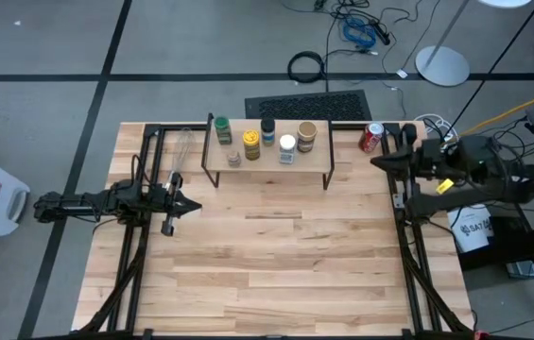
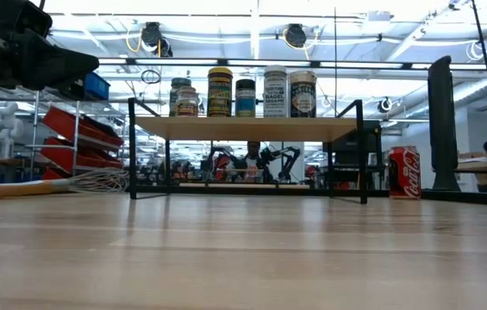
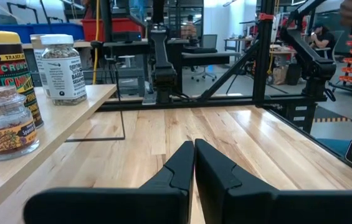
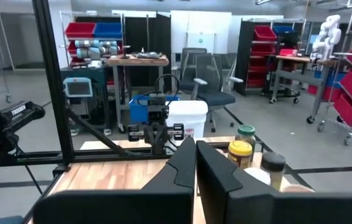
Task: Shelf spices
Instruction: Remove the golden seasoning bottle from the shelf
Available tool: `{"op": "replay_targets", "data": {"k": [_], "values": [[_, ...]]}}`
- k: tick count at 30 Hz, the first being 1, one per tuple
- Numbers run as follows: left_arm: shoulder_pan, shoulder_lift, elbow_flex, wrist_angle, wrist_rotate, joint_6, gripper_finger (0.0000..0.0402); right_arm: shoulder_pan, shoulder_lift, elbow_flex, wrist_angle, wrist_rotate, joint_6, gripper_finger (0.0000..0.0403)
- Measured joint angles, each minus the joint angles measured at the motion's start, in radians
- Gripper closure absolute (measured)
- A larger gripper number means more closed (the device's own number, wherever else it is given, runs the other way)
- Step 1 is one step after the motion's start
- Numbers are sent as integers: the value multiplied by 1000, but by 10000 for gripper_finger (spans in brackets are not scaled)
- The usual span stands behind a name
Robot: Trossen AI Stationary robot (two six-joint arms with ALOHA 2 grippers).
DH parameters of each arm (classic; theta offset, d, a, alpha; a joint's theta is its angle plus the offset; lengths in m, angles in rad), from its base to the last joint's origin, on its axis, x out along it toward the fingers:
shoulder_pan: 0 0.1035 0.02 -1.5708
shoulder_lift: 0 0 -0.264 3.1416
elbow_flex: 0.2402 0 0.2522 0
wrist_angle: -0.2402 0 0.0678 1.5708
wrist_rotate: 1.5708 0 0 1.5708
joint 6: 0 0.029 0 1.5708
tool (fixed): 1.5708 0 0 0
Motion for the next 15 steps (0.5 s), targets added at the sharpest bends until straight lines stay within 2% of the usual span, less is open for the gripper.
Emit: {"op": "replay_targets", "data": {"k": [5, 10, 15], "values": [[0, 0, 0, 1, 0, 0, 379, 0, 115, 57, 8, -8, -7, 403], [0, 0, 0, 1, 0, 0, 379, 0, 190, 57, 18, -17, 7, 403], [0, 0, 0, 21, -1, 0, 379, 19, 254, 42, 6, -72, 15, 403]]}}
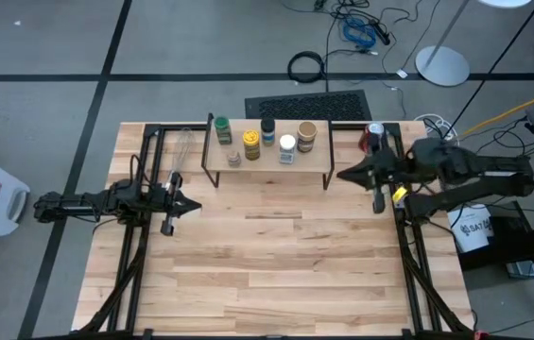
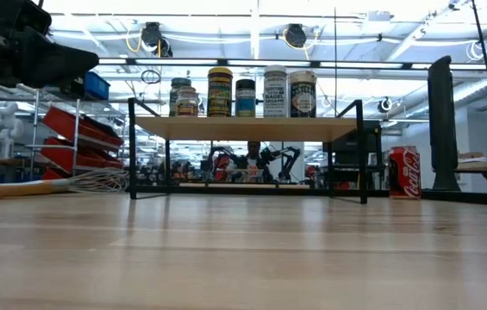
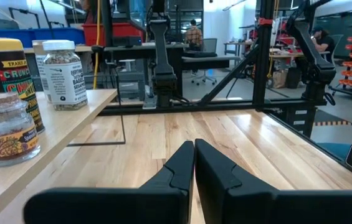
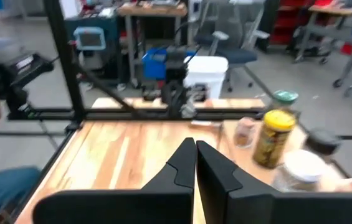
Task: Shelf spices
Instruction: Remove the golden seasoning bottle from the shelf
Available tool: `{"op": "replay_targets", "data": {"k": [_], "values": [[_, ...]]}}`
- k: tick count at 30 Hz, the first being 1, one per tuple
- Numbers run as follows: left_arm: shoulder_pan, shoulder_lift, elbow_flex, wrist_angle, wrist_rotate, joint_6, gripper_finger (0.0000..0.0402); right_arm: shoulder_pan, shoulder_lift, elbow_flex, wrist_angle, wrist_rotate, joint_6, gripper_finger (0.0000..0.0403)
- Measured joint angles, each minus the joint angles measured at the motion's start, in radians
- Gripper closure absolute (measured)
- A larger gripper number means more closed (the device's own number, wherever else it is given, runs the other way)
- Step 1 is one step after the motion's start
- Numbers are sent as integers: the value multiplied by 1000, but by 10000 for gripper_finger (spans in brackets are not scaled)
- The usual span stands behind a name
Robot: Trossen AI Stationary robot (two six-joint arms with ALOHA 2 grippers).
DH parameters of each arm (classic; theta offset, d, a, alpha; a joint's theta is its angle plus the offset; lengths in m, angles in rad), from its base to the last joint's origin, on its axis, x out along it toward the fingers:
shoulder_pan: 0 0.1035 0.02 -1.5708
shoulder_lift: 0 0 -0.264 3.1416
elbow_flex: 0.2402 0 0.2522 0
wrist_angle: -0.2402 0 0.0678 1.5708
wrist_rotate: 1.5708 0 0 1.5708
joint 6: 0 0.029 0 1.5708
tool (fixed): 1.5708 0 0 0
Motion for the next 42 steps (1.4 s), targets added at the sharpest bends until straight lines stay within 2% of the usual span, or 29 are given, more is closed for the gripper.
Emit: {"op": "replay_targets", "data": {"k": [4, 7, 10, 15, 26, 28, 31, 33, 37, 42], "values": [[0, 0, 0, 38, -5, -1, 379, 28, 12, -45, 13, 40, -39, 403], [0, 1, 14, 35, -57, -19, 379, 33, -9, -86, 13, 71, -38, 403], [0, 13, 65, 43, -107, -26, 379, 33, -34, -130, 12, 70, -24, 403], [0, 72, 188, 35, -113, -14, 379, 34, -67, -166, 14, 70, 0, 403], [0, 408, 609, -103, -132, 75, 379, 34, -76, -170, 29, 67, 16, 403], [0, 465, 654, -78, -95, 78, 379, 34, -77, -170, 29, 67, 16, 403], [-1, 526, 669, 0, 59, 86, 379, 34, -76, -171, 21, 67, 19, 403], [-2, 563, 669, 16, 113, 86, 379, 34, -76, -170, 17, 66, 20, 403], [0, 639, 668, 2, 56, 81, 379, 34, -76, -170, 12, 66, 19, 403], [-8, 731, 667, 45, 54, 79, 379, 34, -75, -170, -7, 66, 30, 403]]}}
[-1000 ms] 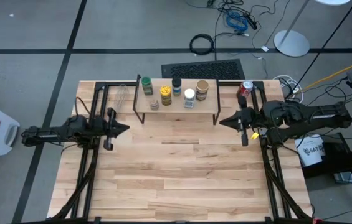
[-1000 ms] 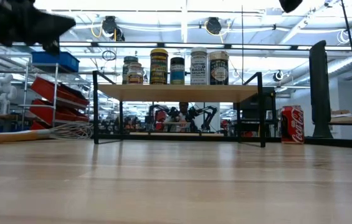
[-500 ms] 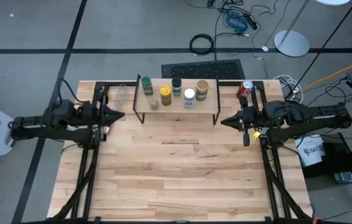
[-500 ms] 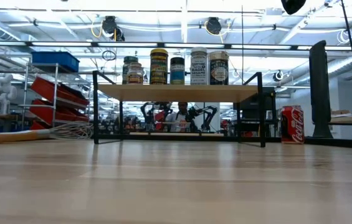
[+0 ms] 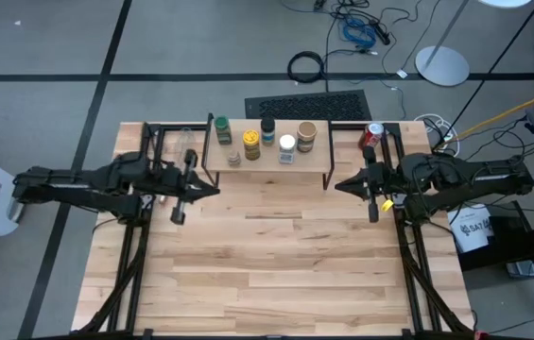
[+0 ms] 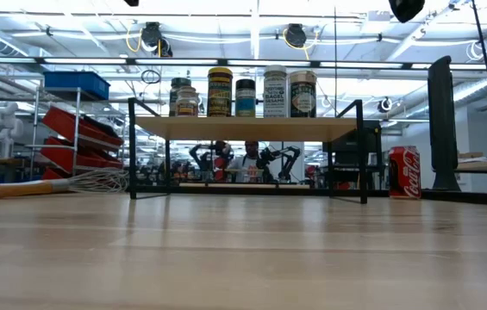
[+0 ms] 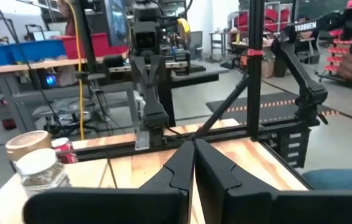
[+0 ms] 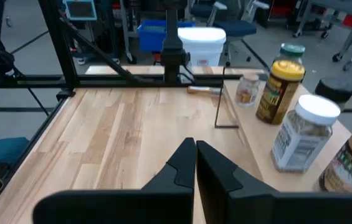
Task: Shelf spices
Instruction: Remove the golden seasoning bottle from the shelf
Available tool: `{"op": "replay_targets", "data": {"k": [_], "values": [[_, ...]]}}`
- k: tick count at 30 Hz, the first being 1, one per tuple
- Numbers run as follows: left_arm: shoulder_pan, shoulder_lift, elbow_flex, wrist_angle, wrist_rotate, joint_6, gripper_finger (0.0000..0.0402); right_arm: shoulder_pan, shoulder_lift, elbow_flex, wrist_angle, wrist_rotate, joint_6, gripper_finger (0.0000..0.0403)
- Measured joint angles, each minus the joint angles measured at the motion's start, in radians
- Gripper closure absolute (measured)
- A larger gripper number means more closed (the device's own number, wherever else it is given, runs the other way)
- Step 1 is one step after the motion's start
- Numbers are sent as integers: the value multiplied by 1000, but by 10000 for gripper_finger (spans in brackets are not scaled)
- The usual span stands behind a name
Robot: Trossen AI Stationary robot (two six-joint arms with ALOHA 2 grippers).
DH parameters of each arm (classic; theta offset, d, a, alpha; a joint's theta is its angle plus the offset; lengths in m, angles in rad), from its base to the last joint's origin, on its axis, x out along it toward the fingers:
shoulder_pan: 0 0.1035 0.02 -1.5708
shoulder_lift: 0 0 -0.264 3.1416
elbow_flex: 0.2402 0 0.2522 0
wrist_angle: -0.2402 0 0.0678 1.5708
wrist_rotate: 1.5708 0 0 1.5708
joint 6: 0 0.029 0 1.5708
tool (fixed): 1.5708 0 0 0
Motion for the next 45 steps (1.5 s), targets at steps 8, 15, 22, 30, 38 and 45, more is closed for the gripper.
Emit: {"op": "replay_targets", "data": {"k": [8, 15, 22, 30, 38, 45], "values": [[1, 81, 0, 79, -25, 7, 379, 0, 1, 0, -33, 0, 1, 403], [1, 86, 0, 75, -211, 1, 379, 0, 6, 0, -25, 154, 43, 403], [1, 85, 0, 71, -239, 0, 379, -42, 43, 0, -24, 280, 45, 403], [4, 85, 0, 70, -265, -2, 379, -159, 97, 0, 75, 286, -45, 403], [4, 85, 0, 70, -290, -1, 379, -310, 149, 66, 128, 104, -121, 390], [4, 85, 0, 71, -290, -2, 379, -464, 270, 278, -52, -37, -162, 363]]}}
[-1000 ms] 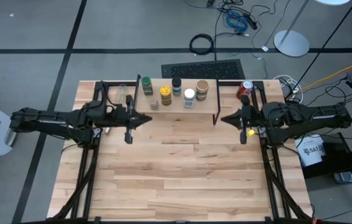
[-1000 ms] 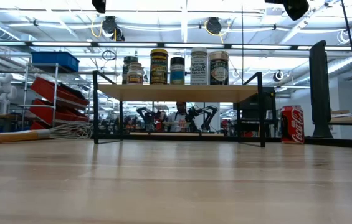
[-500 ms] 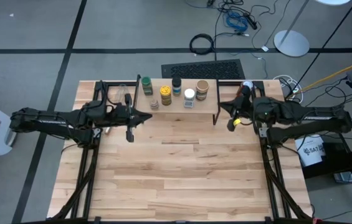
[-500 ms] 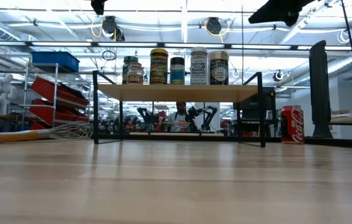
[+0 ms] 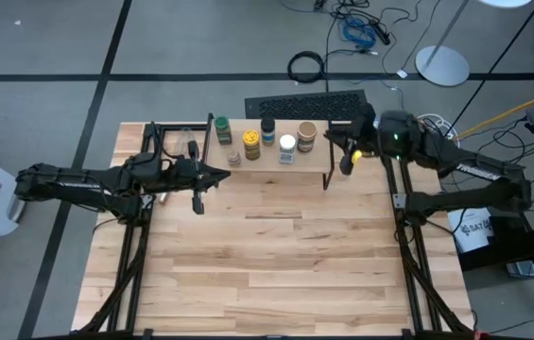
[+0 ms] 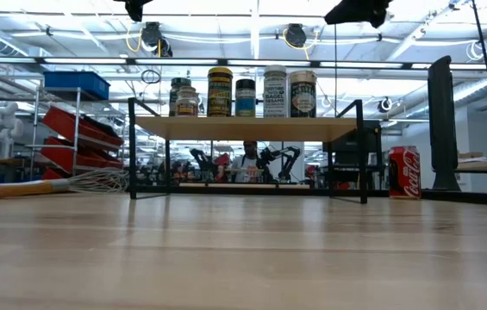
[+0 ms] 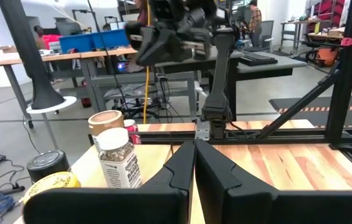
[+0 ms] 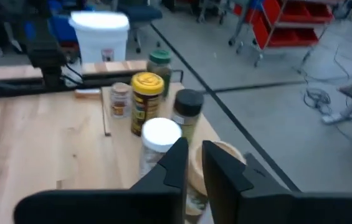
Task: Shelf spices
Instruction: Remove the golden seasoning bottle from the shelf
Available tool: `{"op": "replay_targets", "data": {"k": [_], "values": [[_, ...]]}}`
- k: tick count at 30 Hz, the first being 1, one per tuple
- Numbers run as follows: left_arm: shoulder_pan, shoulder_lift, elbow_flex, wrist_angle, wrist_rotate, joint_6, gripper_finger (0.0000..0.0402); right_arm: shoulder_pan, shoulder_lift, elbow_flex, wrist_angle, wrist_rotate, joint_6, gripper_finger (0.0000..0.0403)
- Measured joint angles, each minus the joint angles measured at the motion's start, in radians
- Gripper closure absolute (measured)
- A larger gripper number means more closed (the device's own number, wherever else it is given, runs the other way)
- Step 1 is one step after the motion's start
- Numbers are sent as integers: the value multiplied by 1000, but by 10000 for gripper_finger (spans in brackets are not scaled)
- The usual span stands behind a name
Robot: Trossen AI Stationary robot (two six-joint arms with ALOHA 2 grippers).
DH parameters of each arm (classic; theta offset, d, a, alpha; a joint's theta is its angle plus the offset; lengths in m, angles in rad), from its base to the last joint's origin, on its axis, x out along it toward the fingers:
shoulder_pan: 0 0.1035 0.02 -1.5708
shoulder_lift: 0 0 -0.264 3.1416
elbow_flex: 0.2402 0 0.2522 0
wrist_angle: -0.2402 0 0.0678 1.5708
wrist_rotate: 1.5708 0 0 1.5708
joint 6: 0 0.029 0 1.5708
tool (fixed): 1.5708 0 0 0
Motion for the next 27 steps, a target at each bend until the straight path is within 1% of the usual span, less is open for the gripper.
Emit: {"op": "replay_targets", "data": {"k": [4, 7, 8, 12, 15, 18, 21, 25, 27], "values": [[-1, 0, 0, -1, 0, 0, 379, -59, 93, 151, -153, -65, -82, 338], [-1, 0, 0, -1, 0, 0, 379, -84, 161, 246, -256, -152, -145, 302], [-1, 0, 0, -1, 0, 0, 379, -93, 184, 273, -273, -175, -162, 285], [-1, 0, 0, -2, 0, 0, 379, -123, 271, 345, -340, -182, -192, 203], [-1, 0, 0, -2, 0, 0, 379, -148, 321, 363, -366, -210, -220, 135], [-1, 0, 0, -3, 0, 0, 379, -174, 350, 363, -363, -263, -244, 90], [-1, 0, 0, -5, 0, 1, 379, -198, 372, 364, -362, -284, -237, 75], [-1, 0, 0, -6, 0, 1, 379, -229, 396, 365, -357, -285, -226, 73], [-1, 0, 0, -6, 0, 2, 379, -247, 410, 365, -354, -313, -218, 72]]}}
